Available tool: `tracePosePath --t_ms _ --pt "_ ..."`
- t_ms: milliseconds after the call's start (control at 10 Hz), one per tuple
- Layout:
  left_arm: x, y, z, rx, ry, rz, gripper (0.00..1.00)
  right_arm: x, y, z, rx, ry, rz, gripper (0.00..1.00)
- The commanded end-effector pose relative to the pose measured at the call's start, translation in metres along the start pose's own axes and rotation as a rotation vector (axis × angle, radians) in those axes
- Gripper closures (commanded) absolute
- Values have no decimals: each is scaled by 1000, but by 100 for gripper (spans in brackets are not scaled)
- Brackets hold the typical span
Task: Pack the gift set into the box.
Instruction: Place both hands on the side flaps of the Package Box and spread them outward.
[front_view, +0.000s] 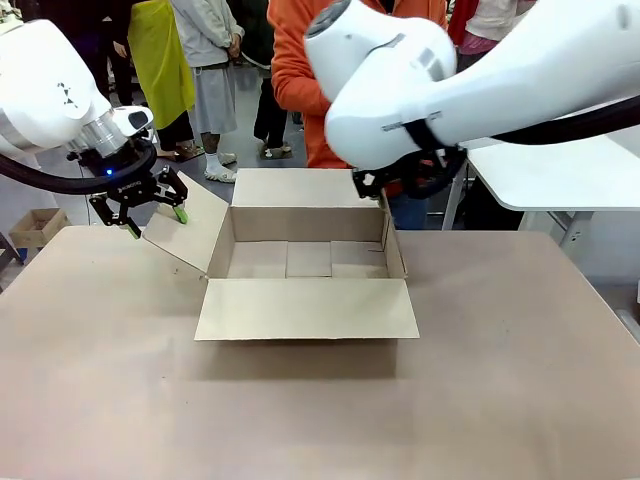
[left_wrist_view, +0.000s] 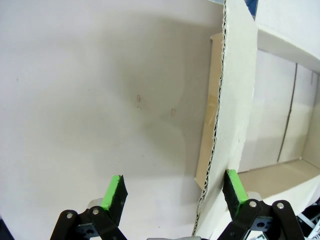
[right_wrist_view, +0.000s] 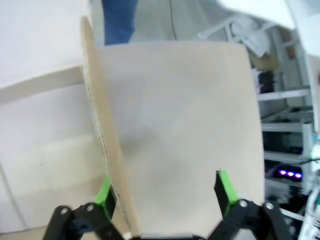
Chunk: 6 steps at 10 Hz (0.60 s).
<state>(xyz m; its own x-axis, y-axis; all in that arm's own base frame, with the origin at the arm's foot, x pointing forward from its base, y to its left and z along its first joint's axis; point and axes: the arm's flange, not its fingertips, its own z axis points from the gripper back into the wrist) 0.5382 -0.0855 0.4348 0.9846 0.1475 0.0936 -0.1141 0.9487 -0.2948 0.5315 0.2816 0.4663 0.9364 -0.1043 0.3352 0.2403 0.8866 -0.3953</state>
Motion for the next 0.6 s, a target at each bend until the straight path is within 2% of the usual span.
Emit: tracePosePath --t_ms 0,200,300,400,500 --pt "1 -2 2 15 0 9 0 -15 -44 -26 67 18 -113 0" --pt "1 -2 2 15 0 9 0 -14 -77 -58 241 73 -166 0" --pt "1 -2 2 15 0 9 0 -15 -88 -75 345 59 -194 0" --pt "1 -2 2 15 0 9 0 -18 -93 -95 405 99 -255 0" --pt "1 -2 2 15 0 9 0 -2 -76 -57 206 67 -195 0"
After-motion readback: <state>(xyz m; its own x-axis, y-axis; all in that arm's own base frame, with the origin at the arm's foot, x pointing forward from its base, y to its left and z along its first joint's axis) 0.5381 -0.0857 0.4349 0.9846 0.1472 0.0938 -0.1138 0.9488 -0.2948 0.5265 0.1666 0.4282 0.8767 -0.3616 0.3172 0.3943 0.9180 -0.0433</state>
